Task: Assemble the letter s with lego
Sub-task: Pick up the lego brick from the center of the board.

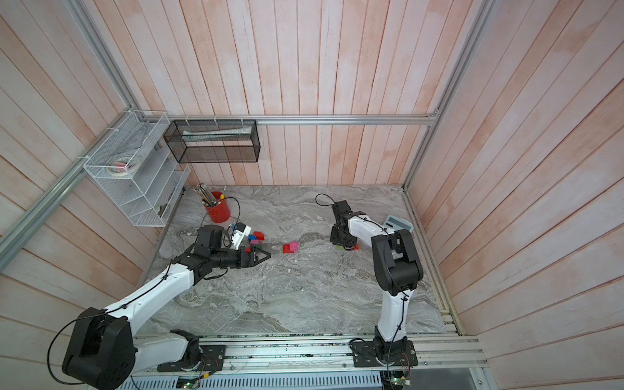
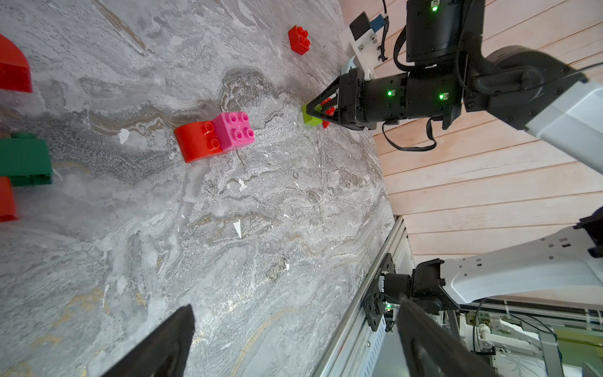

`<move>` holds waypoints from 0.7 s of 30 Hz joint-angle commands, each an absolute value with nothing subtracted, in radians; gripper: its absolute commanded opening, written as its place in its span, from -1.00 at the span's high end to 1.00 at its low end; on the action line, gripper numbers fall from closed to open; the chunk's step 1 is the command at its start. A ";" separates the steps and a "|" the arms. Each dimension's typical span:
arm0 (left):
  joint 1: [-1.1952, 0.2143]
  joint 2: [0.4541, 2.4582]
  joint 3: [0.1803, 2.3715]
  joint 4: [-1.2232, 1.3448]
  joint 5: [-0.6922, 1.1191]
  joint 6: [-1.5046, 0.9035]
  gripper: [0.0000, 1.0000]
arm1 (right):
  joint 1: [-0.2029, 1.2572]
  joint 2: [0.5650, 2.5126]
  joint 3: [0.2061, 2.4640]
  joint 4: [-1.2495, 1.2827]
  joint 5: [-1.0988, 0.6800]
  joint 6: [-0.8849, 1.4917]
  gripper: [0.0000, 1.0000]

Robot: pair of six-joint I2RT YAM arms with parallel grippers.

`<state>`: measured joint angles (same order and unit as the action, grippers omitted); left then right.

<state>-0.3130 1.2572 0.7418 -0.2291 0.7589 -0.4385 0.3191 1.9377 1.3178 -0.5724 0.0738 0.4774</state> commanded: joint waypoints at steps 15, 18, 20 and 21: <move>-0.297 1.254 0.812 -0.335 0.738 -0.353 -0.99 | 0.450 1.873 1.389 -0.662 0.061 0.505 0.47; -0.269 1.234 0.804 -0.356 0.742 -0.339 -1.00 | 0.493 1.861 1.414 -0.677 0.053 0.526 0.47; -0.246 1.216 0.794 -0.361 0.753 -0.335 -1.00 | 0.523 1.867 1.443 -0.698 0.053 0.540 0.47; -0.239 1.209 0.790 -0.365 0.757 -0.334 -1.00 | 0.536 1.872 1.455 -0.706 0.055 0.546 0.47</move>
<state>-0.2600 1.2446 0.7837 -0.3382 0.7517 -0.3660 0.5076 1.8931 1.4101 -0.6605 0.0616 0.5106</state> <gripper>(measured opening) 0.998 0.337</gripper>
